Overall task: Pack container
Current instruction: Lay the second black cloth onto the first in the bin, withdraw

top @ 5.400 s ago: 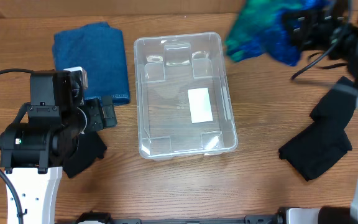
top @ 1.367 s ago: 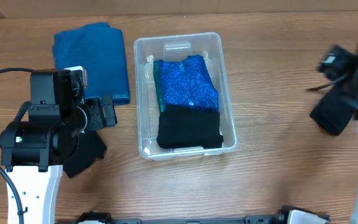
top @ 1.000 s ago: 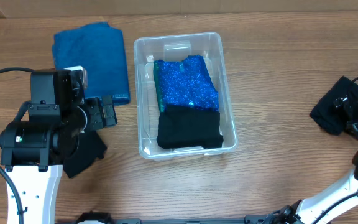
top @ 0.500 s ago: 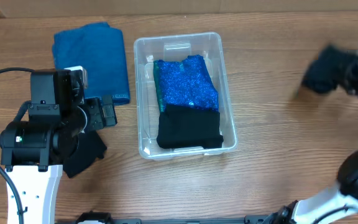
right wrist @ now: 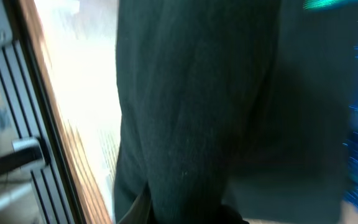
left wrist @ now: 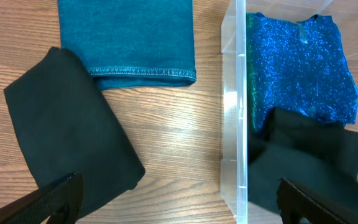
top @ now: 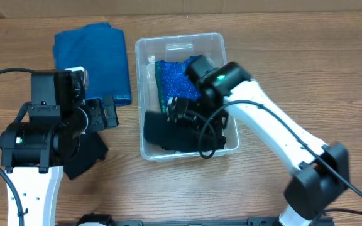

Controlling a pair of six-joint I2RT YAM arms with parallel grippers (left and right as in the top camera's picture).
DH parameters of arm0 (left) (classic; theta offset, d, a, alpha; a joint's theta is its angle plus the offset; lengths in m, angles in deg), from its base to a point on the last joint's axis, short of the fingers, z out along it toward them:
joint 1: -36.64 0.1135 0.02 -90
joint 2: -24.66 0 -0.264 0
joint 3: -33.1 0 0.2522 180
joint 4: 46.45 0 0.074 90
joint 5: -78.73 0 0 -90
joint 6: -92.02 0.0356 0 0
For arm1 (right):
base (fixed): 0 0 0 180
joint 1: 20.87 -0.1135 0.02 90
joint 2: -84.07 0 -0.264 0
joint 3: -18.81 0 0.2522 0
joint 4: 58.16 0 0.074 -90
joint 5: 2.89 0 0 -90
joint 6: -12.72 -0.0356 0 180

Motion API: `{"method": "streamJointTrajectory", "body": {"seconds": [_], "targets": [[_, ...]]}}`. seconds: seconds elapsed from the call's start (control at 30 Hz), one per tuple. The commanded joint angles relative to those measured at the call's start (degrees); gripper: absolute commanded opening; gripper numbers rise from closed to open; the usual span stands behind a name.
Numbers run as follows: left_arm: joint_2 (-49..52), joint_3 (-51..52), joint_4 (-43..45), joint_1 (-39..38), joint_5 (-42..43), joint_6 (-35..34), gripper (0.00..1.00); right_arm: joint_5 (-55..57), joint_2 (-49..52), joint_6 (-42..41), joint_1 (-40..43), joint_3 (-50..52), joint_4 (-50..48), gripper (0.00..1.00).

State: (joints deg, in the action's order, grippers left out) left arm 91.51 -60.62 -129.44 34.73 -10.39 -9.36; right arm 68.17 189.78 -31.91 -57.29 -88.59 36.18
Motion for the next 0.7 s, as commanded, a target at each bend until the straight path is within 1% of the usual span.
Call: {"method": "streamJointTrajectory", "body": {"seconds": [0.0, 0.1, 0.13, 0.17, 0.2, 0.23, 0.27, 0.3, 0.33, 0.37, 0.43, 0.53, 0.6, 0.63, 0.67], "targets": [[0.28, -0.79, 0.09, -0.37, 0.2, 0.68, 1.0, 0.2, 2.43, 7.5, -0.92, 2.19, -0.96, 0.04], [0.28, -0.79, 0.07, -0.37, 0.2, 0.68, 1.0, 2.47, 4.31, 7.06, -0.07, 4.83, -4.0, 0.04], [0.28, -0.79, 0.07, -0.37, 0.22, 0.68, 1.0, 8.46, 4.59, 1.51, 0.57, 4.83, -7.74, 0.15], [0.28, -0.79, 0.07, -0.37, 0.22, 0.68, 1.0, 18.4, 4.48, -10.71, 1.27, 4.63, -14.08, 0.32], [0.28, -0.79, 0.07, -0.37, 0.22, 0.68, 1.0, 26.51, 4.33, -18.73, 1.84, 4.35, -17.57, 0.47], [0.28, -0.79, 0.07, -0.37, 0.22, 0.68, 1.0, 35.45, 3.98, -25.33, 2.6, 3.65, -19.28, 0.53], [0.28, -0.79, 0.04, -0.37, 0.2, 0.68, 1.0, 40.09, 3.5, -28.63, 2.95, 2.95, -19.28, 0.58], [0.28, -0.79, 0.02, -0.37, 0.2, 0.68, 1.0, 43.3, 2.23, -31.56, 3.04, 2.16, -19.19, 0.61], [0.28, -0.79, 0.02, -0.37, 0.22, 0.68, 1.0, 44.0, 0.35, -32.37, 3.04, 1.49, -19.41, 0.79], [0.28, -0.79, 0.04, -0.37, 0.2, 0.68, 1.0, 43.98, -2.73, -32.37, 3.04, 1.05, -20.35, 1.0], [0.28, -0.79, 0.02, -0.37, 0.2, 0.68, 1.0, 43.78, -9.55, -34.18, 3.37, 0.98, -22.01, 1.0], [0.26, -0.79, -0.24, -0.37, 0.15, 0.68, 1.0, 41.09, -18.64, -40.94, 7.26, 0.98, -22.21, 1.0], [0.28, -0.79, -0.48, -0.37, 0.15, 0.7, 1.0, 30.91, -23.8, -41.59, 14.29, 0.98, -21.05, 1.0], [0.28, -0.79, -0.74, -0.37, 0.09, 0.7, 1.0, 27.23, -24.85, -41.68, 18.01, 0.98, -20.63, 1.0], [0.26, -0.79, -0.96, -0.37, -0.07, 0.7, 1.0, 24.74, -25.31, -43.56, 22.36, 0.98, -20.24, 1.0]]}}
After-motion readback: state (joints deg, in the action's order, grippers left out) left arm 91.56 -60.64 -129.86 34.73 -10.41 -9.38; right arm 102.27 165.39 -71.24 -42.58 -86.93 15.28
